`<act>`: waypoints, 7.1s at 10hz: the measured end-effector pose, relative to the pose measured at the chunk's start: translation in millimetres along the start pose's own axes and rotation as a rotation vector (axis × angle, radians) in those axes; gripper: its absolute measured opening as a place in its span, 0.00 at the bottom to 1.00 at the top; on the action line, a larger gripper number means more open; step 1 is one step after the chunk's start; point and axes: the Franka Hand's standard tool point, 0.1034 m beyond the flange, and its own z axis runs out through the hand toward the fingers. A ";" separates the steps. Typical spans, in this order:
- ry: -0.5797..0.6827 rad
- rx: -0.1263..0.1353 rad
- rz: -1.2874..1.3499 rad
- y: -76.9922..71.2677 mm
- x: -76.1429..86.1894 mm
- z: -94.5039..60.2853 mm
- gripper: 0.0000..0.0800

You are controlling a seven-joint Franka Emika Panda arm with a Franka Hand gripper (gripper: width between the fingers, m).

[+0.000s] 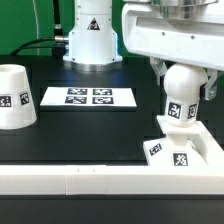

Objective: Assemble lamp

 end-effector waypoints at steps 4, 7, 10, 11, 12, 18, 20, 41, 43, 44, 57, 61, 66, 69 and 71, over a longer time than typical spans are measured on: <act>0.000 0.000 0.049 -1.4 -0.8 0.1 0.73; 0.017 -0.023 -0.183 -0.4 -0.7 -0.3 0.87; 0.023 -0.022 -0.484 -0.5 2.5 1.5 0.87; 0.022 -0.023 -0.571 -0.4 2.7 1.5 0.87; 0.021 -0.024 -0.643 -0.4 2.9 1.5 0.87; 0.074 -0.087 -1.244 -5.1 3.8 -4.1 0.87; 0.097 -0.091 -1.427 -9.9 3.6 -4.9 0.87; -0.016 -0.352 -2.861 -1.0 7.2 3.4 0.87; -0.014 -0.352 -2.854 -0.8 8.7 3.2 0.73; -0.014 -0.352 -2.853 -0.8 8.9 3.2 0.71; 0.052 -0.255 -1.945 -2.5 8.9 3.4 0.72; 0.082 -0.231 -1.680 -2.8 8.3 3.5 0.72; 0.090 -0.136 -1.193 -3.7 6.8 3.7 0.72; 0.088 -0.108 -0.930 -3.5 7.1 3.8 0.72; 0.103 -0.113 -0.827 -4.0 5.7 4.1 0.72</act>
Offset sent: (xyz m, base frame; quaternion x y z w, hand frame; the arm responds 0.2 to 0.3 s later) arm 0.0000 0.0000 0.0000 0.0000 0.0000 0.0000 1.0000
